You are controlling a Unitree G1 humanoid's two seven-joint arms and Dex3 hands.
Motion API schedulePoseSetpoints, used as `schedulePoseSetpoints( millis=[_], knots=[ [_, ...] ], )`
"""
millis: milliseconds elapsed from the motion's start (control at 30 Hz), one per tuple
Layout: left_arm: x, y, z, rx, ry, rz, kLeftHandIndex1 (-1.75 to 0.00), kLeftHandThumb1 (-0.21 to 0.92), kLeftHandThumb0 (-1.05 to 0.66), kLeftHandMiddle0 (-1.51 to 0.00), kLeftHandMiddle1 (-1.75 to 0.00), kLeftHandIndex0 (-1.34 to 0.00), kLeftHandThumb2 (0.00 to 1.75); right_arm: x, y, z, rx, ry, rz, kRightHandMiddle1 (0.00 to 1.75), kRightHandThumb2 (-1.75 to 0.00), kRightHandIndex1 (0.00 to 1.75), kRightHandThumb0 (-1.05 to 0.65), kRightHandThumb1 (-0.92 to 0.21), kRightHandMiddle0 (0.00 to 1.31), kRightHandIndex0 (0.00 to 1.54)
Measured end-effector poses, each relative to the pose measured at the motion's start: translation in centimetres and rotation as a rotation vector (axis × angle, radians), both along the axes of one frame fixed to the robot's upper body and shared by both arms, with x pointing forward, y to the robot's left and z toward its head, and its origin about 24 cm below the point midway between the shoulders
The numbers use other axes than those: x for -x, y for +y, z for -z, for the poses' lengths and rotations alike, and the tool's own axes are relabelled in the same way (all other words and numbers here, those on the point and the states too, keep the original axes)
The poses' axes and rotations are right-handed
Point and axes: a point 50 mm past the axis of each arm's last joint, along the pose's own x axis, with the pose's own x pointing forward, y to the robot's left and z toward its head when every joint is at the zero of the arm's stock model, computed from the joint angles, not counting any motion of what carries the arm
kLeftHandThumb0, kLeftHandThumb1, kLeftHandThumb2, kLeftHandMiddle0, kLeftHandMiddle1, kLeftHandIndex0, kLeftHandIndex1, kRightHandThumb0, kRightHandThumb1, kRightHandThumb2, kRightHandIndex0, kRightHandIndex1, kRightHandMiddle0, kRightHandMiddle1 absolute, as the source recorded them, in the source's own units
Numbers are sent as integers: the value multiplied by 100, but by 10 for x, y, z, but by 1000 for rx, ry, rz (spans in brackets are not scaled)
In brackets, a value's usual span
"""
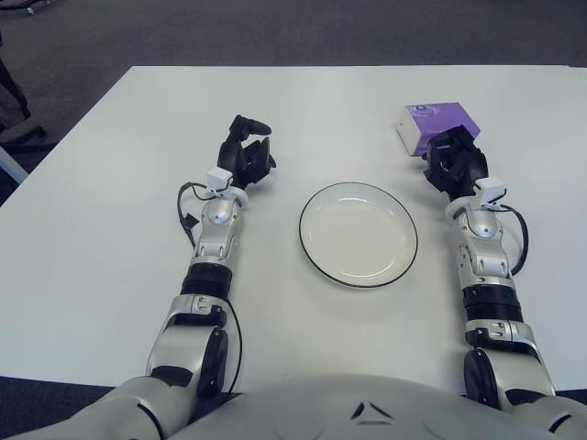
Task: Put the tissue paper into the plate.
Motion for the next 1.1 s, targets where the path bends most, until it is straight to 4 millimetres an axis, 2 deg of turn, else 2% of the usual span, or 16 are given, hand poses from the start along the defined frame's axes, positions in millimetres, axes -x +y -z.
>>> schedulePoseSetpoints(
  millis=[267, 433, 600, 767, 933, 1100],
  knots=[
    [0, -3, -2, 6, -9, 4, -175, 78, -36, -84, -175, -29, 70, 3, 3, -12, 213, -112, 65, 175, -74, 175, -37, -75, 31, 82],
    [0, -5, -3, 8, -12, 9, -175, 78, -36, -84, -175, -29, 70, 6, 4, -16, 296, -125, 53, 166, -59, 175, -37, -81, 36, 74],
    [1, -6, -4, 10, -17, 12, -175, 78, -36, -84, -175, -29, 70, 8, -3, -15, 517, -108, 56, 158, -42, 175, -37, -88, 40, 67],
    [1, -6, -4, 9, -18, 9, -175, 78, -36, -84, -175, -29, 71, 13, -17, -10, 700, -80, 81, 154, -34, 175, -37, -91, 41, 65],
    [1, -4, -3, -3, -14, 6, -175, 77, -36, -84, -175, -29, 71, 19, -25, -12, 778, -62, 82, 153, -32, 175, -36, -92, 42, 64],
    [1, -2, -2, -16, -10, 1, -175, 77, -36, -84, -175, -29, 71, 24, -27, -22, 839, -73, 48, 154, -33, 175, -36, -92, 40, 63]
  ],
)
